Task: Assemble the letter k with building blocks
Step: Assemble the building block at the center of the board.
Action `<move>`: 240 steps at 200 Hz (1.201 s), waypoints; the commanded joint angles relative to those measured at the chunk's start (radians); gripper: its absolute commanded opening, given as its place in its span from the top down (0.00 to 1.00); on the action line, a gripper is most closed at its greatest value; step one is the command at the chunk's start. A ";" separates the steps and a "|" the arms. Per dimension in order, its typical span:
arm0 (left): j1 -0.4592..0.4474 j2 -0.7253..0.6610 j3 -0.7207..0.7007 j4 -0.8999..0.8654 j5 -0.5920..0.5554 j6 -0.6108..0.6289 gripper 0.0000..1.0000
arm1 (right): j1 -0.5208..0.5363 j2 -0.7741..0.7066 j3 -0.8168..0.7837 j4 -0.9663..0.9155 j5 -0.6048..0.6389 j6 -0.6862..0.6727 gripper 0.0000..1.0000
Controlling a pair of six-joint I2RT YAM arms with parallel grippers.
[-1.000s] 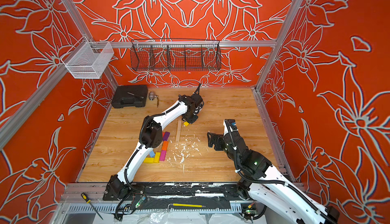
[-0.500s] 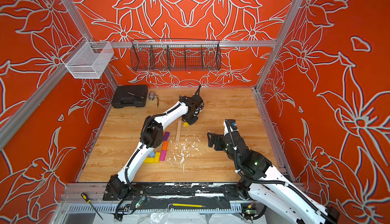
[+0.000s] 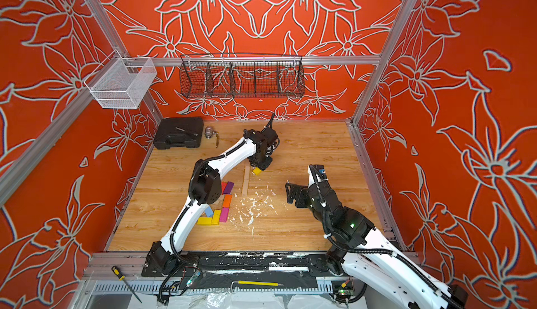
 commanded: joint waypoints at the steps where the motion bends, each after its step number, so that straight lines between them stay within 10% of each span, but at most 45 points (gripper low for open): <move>1: 0.007 -0.052 -0.005 -0.049 0.011 -0.054 0.57 | 0.001 0.033 0.025 0.008 -0.082 -0.020 0.03; 85: 0.027 0.001 0.037 -0.107 0.015 -0.017 0.58 | 0.000 0.255 0.096 0.012 -0.285 -0.052 0.03; 240: 0.039 0.102 0.081 -0.104 0.053 0.038 0.57 | 0.001 0.267 0.097 0.013 -0.243 -0.048 0.03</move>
